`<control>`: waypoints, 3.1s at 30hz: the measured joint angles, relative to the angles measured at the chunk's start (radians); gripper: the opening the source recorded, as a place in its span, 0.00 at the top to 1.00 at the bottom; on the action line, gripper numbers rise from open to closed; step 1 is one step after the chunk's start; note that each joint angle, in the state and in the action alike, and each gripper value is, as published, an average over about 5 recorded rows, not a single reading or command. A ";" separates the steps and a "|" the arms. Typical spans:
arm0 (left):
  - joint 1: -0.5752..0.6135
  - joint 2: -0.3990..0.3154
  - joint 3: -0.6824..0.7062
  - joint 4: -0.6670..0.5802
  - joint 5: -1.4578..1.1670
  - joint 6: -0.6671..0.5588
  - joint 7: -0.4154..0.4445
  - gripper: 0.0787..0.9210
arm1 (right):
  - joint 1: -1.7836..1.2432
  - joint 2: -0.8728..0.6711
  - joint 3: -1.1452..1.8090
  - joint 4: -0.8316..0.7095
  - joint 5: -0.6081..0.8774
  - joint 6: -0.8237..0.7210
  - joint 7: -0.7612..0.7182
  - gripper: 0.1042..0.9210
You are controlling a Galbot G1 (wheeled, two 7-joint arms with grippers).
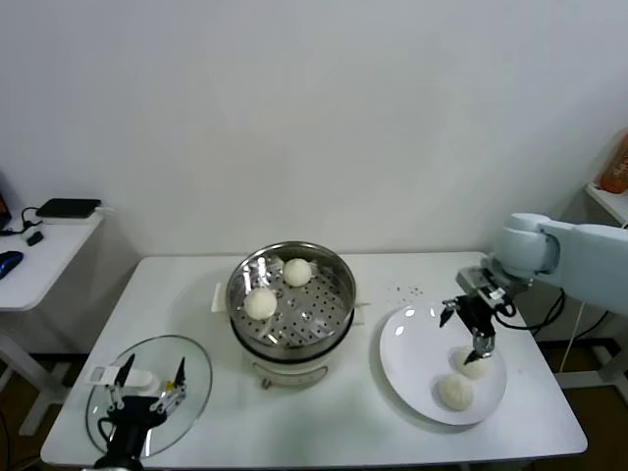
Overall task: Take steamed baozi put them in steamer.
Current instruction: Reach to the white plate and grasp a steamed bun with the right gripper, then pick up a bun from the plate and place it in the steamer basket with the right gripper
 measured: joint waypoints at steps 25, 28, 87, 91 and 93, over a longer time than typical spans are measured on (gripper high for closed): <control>-0.004 -0.011 -0.005 0.011 -0.043 0.007 -0.001 0.12 | -0.286 -0.010 0.150 -0.056 -0.123 -0.022 0.030 0.12; -0.005 -0.011 -0.003 0.015 -0.044 0.006 -0.001 0.12 | -0.299 -0.006 0.156 -0.065 -0.130 -0.020 0.030 0.12; -0.013 -0.006 -0.002 0.026 -0.067 0.021 0.000 0.12 | -0.216 0.060 0.204 -0.042 -0.211 0.109 -0.020 0.30; -0.006 -0.006 -0.003 0.021 -0.067 0.021 0.001 0.12 | -0.119 0.077 0.196 -0.008 -0.244 0.182 -0.036 0.30; -0.003 -0.006 -0.005 0.020 -0.067 0.021 0.001 0.12 | -0.077 0.087 0.197 0.007 -0.269 0.222 -0.041 0.30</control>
